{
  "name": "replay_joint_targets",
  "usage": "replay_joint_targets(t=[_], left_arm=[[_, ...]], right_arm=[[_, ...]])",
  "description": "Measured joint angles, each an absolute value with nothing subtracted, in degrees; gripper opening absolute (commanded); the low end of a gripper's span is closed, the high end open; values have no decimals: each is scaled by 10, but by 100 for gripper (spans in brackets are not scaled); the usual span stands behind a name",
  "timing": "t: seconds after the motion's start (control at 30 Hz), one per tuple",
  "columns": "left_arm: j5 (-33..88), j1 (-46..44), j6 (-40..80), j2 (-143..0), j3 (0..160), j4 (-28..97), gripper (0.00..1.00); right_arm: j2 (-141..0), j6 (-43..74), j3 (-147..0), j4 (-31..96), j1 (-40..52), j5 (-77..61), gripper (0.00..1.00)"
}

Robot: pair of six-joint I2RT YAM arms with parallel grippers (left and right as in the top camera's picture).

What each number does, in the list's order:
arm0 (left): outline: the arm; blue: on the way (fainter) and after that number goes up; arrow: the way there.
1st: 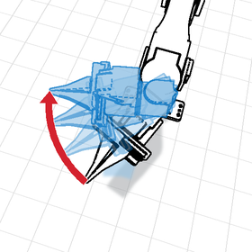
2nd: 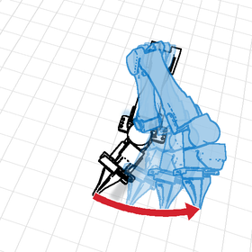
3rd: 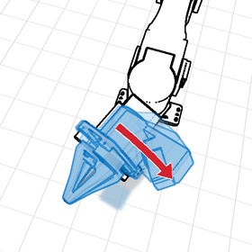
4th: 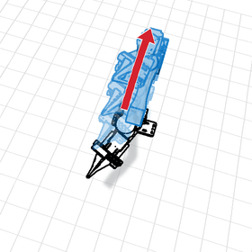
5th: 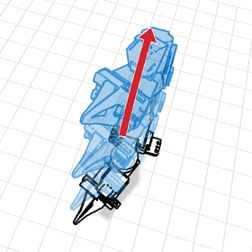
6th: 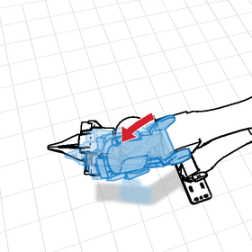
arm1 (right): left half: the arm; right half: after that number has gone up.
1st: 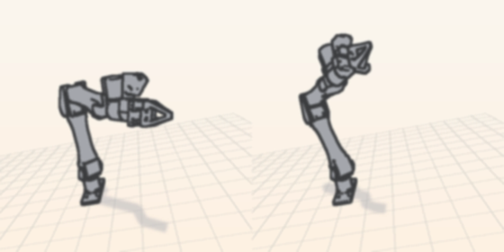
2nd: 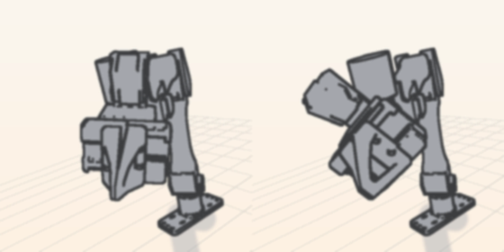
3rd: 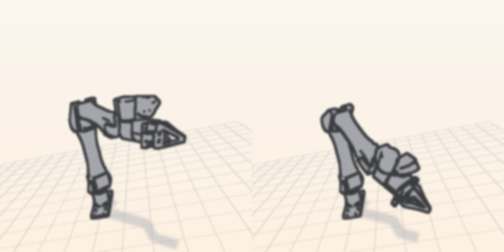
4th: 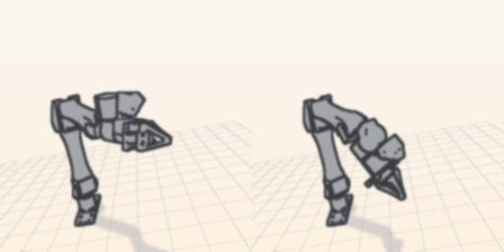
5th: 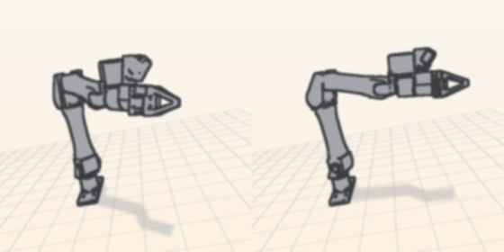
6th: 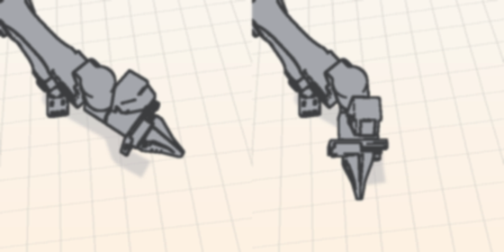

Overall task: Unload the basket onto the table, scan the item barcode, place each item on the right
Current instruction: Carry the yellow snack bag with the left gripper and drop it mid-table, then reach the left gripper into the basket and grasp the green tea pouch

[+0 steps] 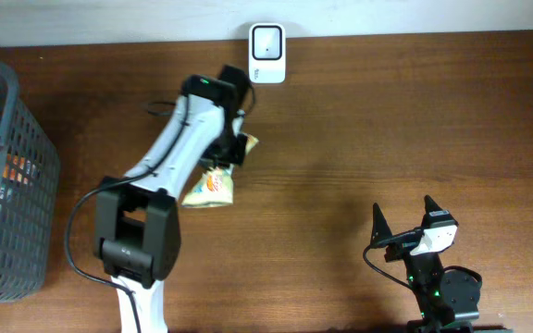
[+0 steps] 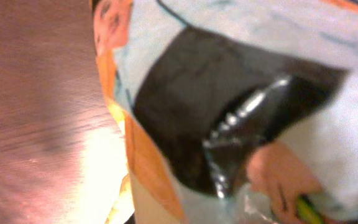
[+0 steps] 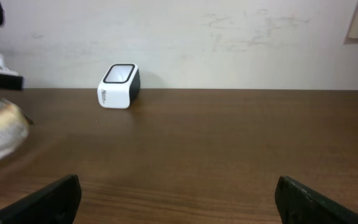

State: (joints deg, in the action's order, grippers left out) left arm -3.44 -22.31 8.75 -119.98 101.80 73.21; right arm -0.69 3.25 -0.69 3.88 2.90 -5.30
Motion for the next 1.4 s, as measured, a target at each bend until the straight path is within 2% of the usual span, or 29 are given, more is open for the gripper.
replay_joint_targets(t=[0.03,0.1,0.2,0.27,0.3,0.47,0.5,0.63,0.8,0.9,1.13,1.4], left_arm=[[-37,-235,85,-1200,1009,720,55],[-56,-259,86,-1200,1007,693,86],[-74,-260,86,-1200,1063,713,88],[-78,-244,85,-1201,1163,749,90],[-79,-232,85,-1200,1214,767,100],[-88,-75,91,-1178,1479,847,99],[-92,-16,101,-1168,1519,856,99],[-104,196,156,-1136,1544,896,99],[-96,374,197,-1138,1491,884,100],[-92,425,192,-1137,1396,819,99],[-83,465,160,-1141,1087,628,100],[-93,554,114,-1141,938,549,98]], right_arm=[[-7,32,-7,39,29,-53,99],[-7,32,-7,39,29,-53,99],[-7,33,-7,39,29,-53,99],[-7,32,-7,39,29,-53,99],[-7,32,-7,39,29,-53,99],[-7,32,-7,39,29,-53,99],[-7,32,-7,39,29,-53,99],[-7,32,-7,39,29,-53,99],[-7,32,-7,39,29,-53,99],[-7,33,-7,39,29,-53,99],[-7,32,-7,39,29,-53,99],[-7,33,-7,39,29,-53,99]])
